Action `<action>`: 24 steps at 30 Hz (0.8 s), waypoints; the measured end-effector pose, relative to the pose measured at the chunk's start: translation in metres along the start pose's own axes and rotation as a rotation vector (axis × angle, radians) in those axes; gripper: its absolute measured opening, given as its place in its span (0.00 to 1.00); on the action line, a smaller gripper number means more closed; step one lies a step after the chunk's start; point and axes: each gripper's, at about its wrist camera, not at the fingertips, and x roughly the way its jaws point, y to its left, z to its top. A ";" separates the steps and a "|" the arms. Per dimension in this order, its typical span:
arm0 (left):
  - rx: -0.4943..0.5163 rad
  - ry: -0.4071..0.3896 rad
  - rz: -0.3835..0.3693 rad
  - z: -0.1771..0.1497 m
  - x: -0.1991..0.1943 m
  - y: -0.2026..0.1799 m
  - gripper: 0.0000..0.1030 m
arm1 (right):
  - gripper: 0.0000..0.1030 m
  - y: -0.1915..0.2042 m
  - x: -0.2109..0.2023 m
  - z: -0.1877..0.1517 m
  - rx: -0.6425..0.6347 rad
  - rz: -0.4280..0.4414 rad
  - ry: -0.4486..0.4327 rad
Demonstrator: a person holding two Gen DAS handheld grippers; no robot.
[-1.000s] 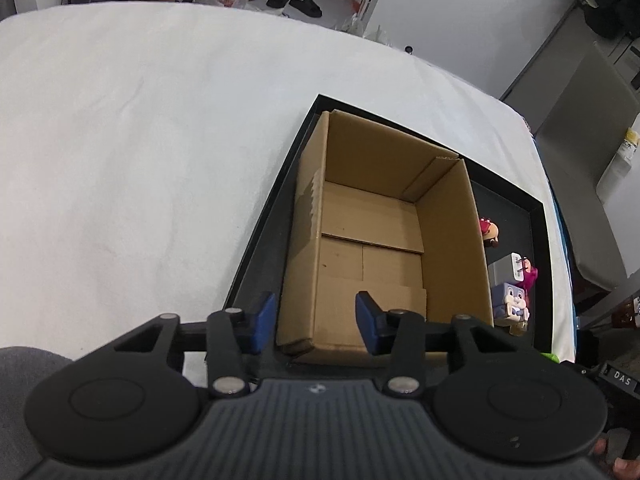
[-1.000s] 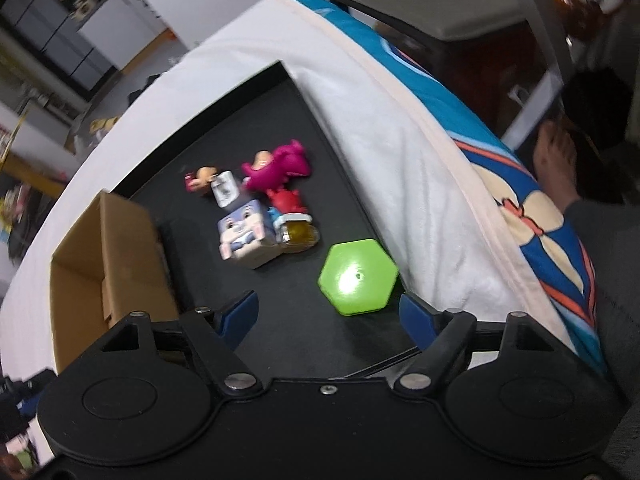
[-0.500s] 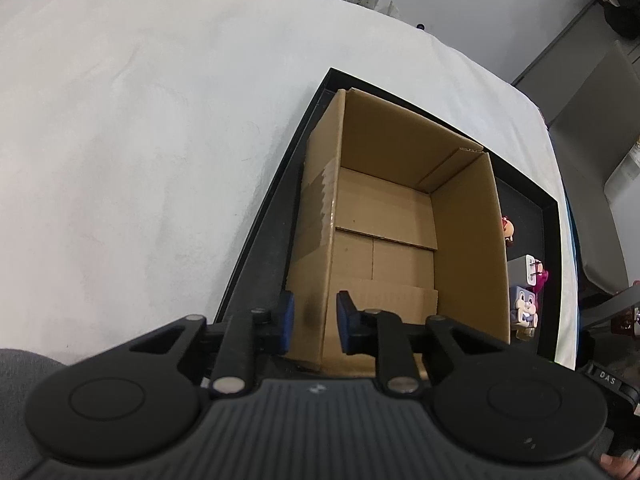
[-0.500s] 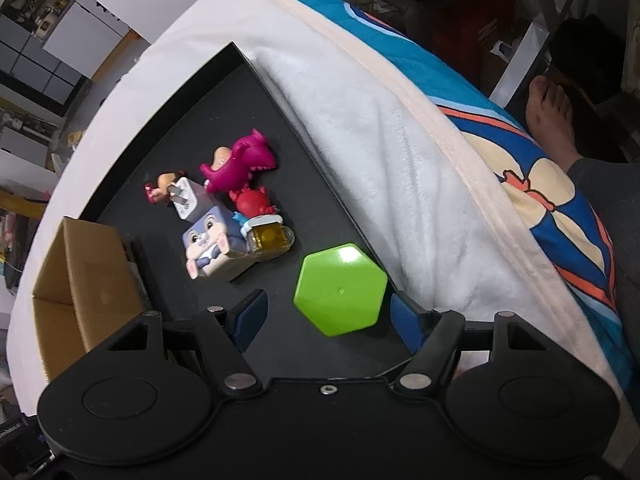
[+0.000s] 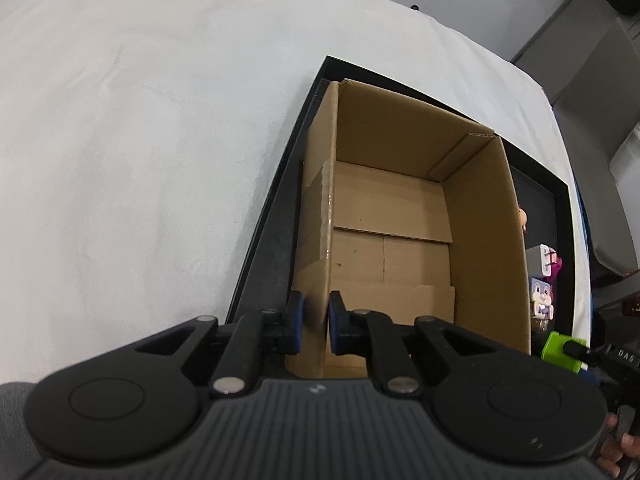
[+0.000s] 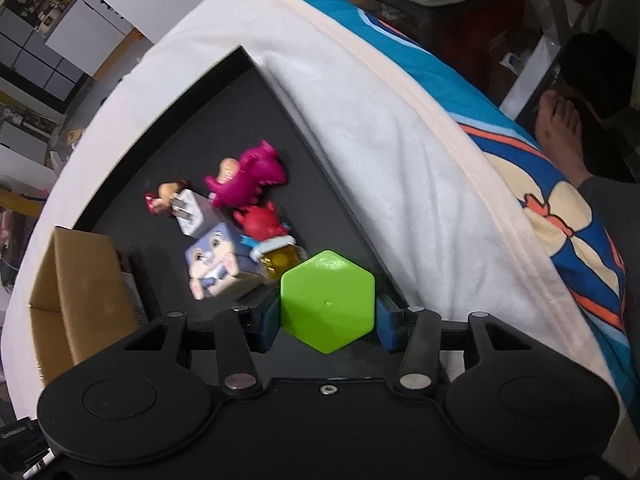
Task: Organize rigid objects
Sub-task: 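Move the right gripper to the green hexagonal block and close on it, then lift the green block with the right gripper and carry it over the box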
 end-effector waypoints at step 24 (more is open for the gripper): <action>0.170 0.053 -0.019 0.011 0.008 -0.003 0.11 | 0.45 0.086 -0.046 -0.010 -0.165 0.145 -0.091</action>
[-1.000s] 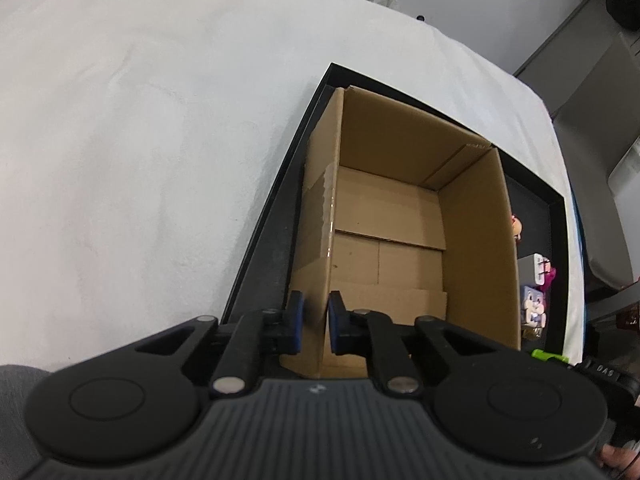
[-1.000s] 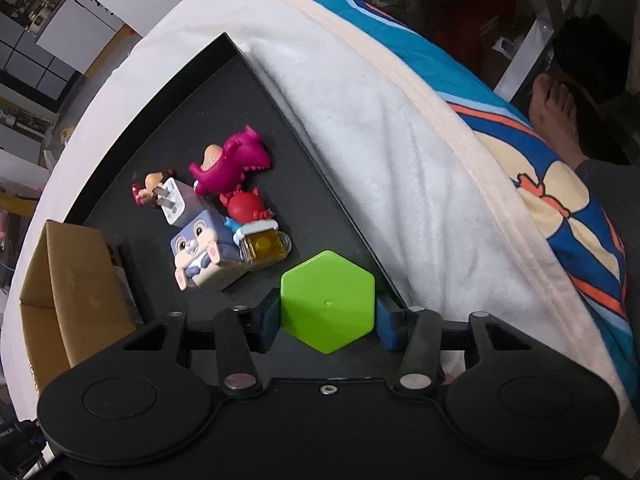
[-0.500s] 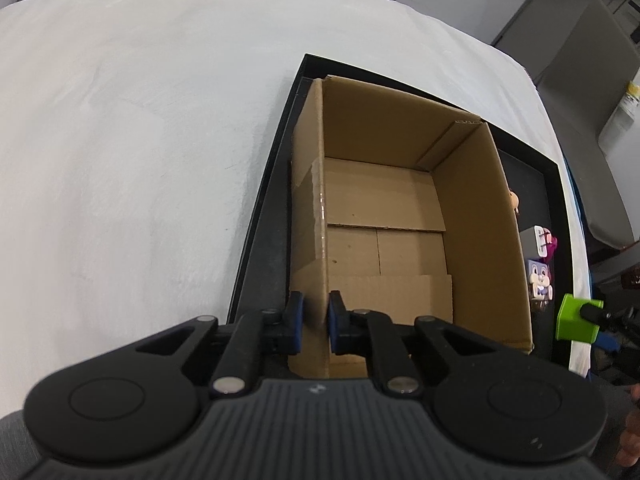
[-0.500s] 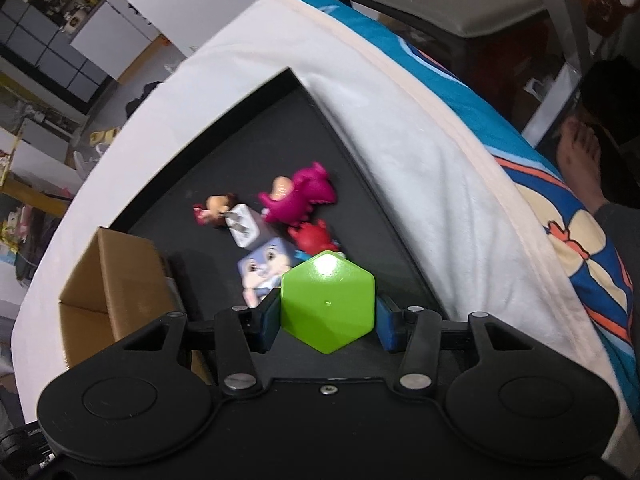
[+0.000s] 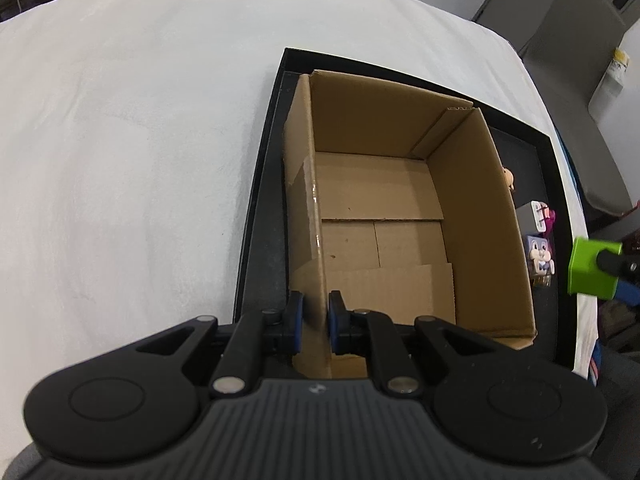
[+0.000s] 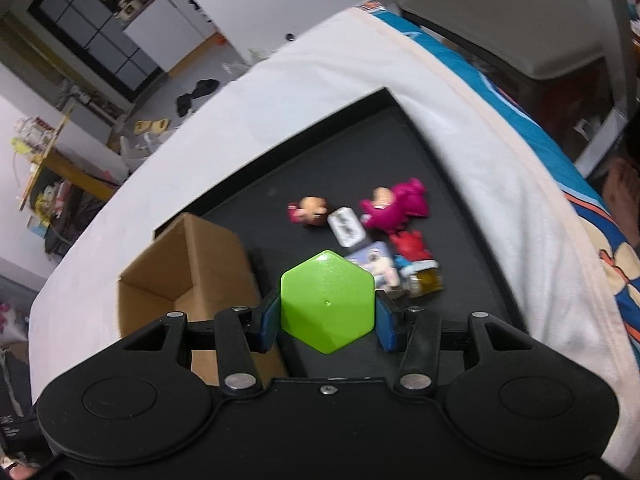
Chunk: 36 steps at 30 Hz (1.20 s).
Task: Organize rigid objects
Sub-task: 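Lift the green block with the right gripper and carry it over the box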
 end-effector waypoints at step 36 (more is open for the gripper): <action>0.003 0.028 -0.037 0.009 0.000 0.012 0.12 | 0.45 0.151 0.047 -0.001 -0.387 0.090 0.083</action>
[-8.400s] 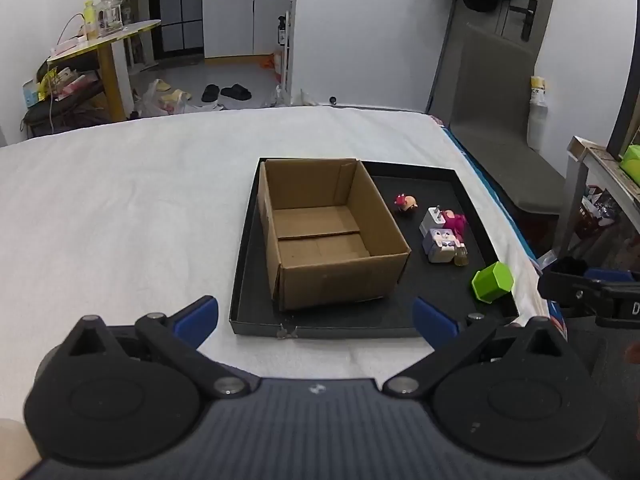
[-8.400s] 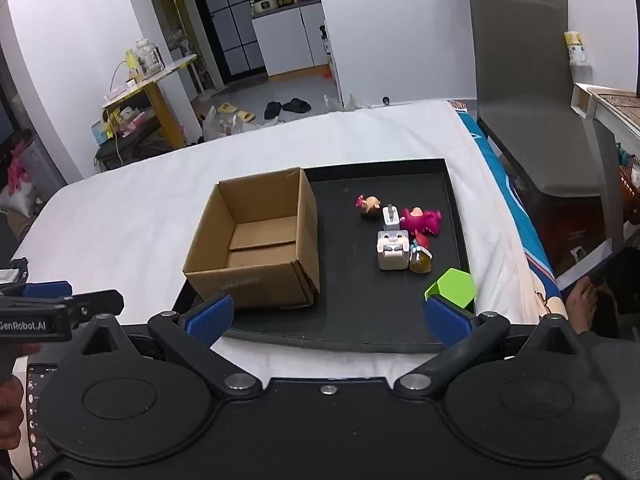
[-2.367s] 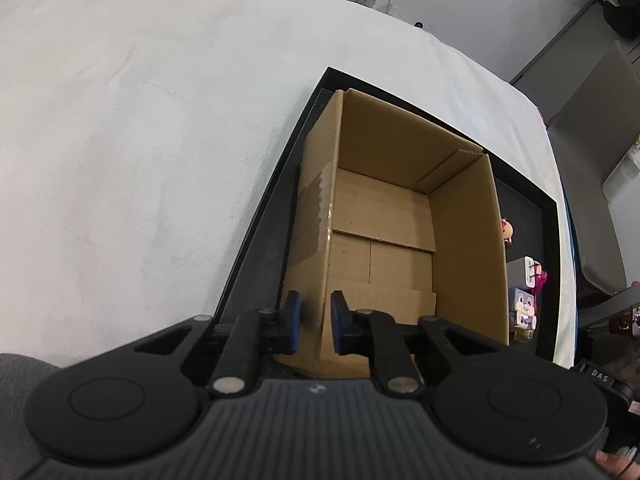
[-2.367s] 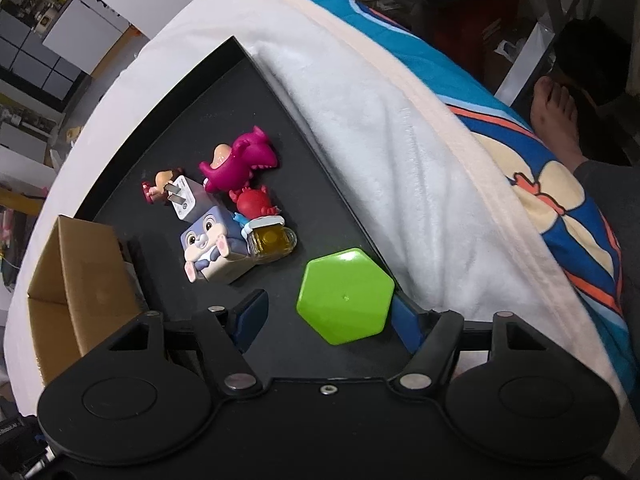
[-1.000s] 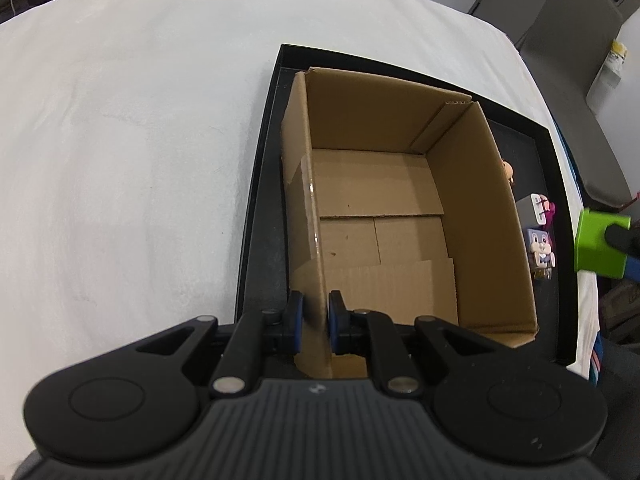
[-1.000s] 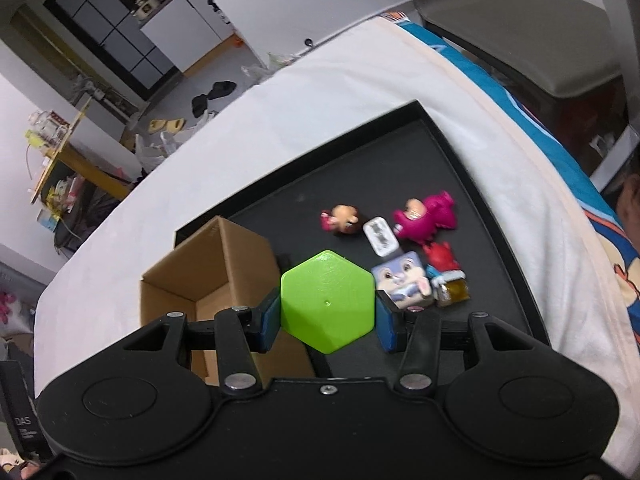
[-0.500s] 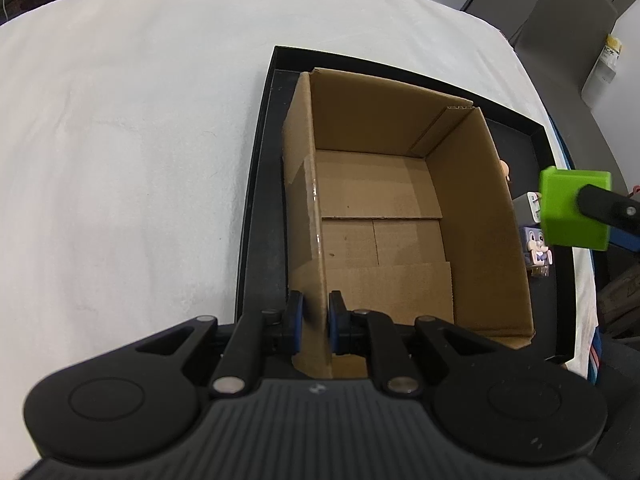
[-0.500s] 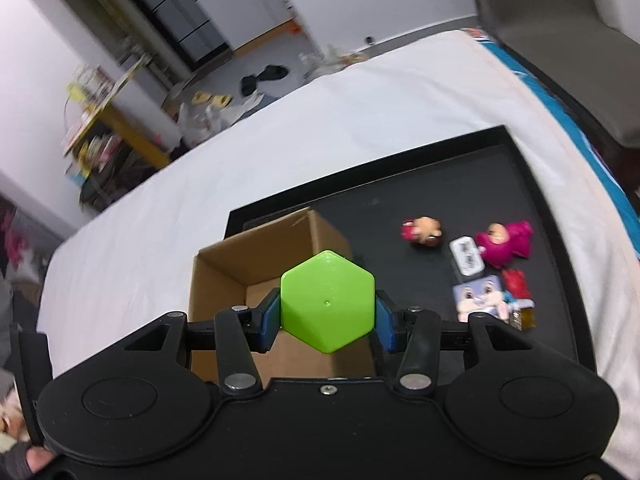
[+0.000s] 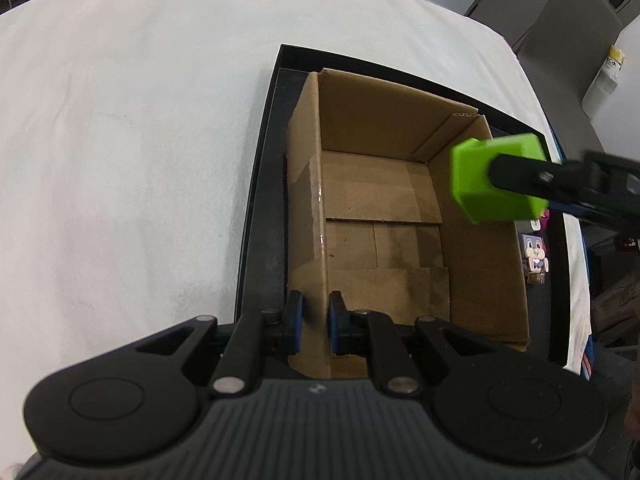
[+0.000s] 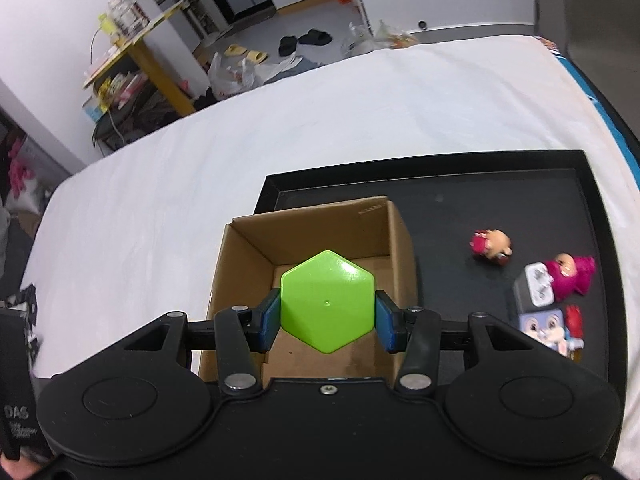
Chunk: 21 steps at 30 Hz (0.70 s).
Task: Organize rigid objects
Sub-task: 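Lift the green block with the right gripper and carry it over the box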
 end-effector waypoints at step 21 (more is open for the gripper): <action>-0.046 0.001 -0.010 0.001 0.000 0.005 0.12 | 0.46 0.048 0.062 0.020 -0.130 -0.031 0.136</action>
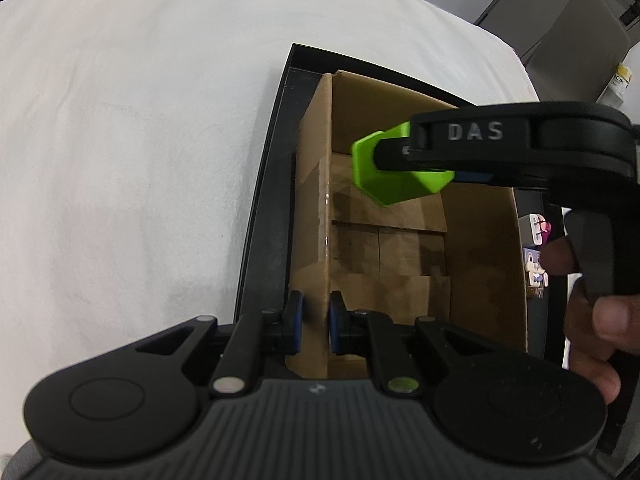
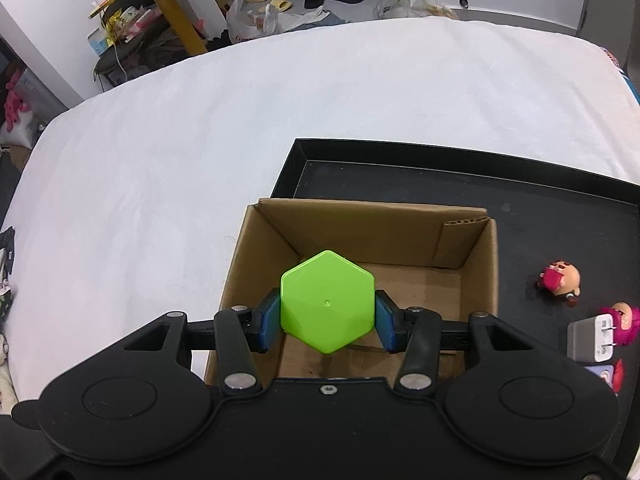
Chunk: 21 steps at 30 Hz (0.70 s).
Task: Organize rigid objects
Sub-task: 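Lift the green block with the right gripper and carry it over the box, then open the right gripper to drop the green block into the box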
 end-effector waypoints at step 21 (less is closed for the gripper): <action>-0.016 -0.006 0.022 0.000 -0.002 -0.003 0.12 | 0.78 -0.018 -0.056 -0.019 -0.076 -0.020 -0.076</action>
